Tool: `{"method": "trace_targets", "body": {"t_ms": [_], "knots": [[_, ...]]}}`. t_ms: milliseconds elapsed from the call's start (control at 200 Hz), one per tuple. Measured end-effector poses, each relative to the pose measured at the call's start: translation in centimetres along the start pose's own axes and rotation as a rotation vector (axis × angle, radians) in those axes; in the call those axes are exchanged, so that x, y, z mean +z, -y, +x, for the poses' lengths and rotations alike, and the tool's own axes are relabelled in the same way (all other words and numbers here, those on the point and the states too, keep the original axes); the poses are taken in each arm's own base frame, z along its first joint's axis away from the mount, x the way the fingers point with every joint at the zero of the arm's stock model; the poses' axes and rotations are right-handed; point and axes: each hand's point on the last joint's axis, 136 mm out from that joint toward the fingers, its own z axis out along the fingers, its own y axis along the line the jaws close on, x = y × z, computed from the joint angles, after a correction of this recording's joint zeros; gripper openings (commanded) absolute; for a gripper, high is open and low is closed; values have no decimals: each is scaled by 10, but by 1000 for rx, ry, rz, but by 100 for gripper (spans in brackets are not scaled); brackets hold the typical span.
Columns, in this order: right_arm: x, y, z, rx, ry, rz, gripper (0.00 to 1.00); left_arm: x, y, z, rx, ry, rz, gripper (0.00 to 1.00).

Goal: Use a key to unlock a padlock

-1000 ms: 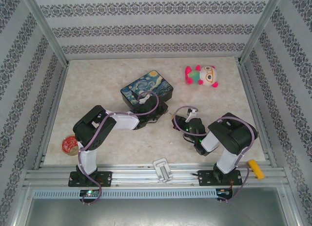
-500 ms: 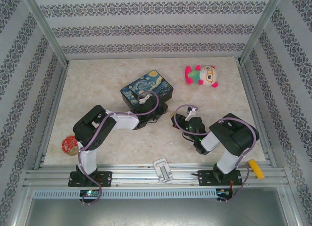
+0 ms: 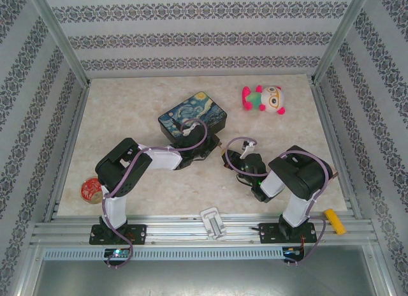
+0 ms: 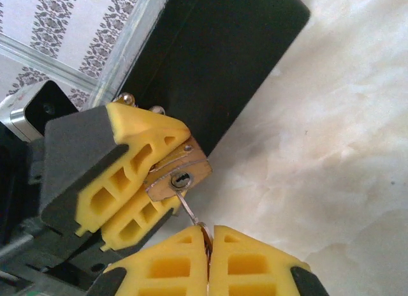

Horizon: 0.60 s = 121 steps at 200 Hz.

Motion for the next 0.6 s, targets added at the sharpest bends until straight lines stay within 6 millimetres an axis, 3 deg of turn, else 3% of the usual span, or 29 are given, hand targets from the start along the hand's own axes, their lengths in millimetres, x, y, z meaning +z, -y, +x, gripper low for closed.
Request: {"method": "trace_targets", "body": {"t_ms": [205,415,605], "knots": [[0,1,-1,16,2,4,0,0,-1,0,3,0,-2,4],[-8,7,-15,68,40,20,0,-1,-2,2,30,-5,26,4],[-17,11,-17,132,34,37,0,-3,-2,5,79,-12,76,13]]}}
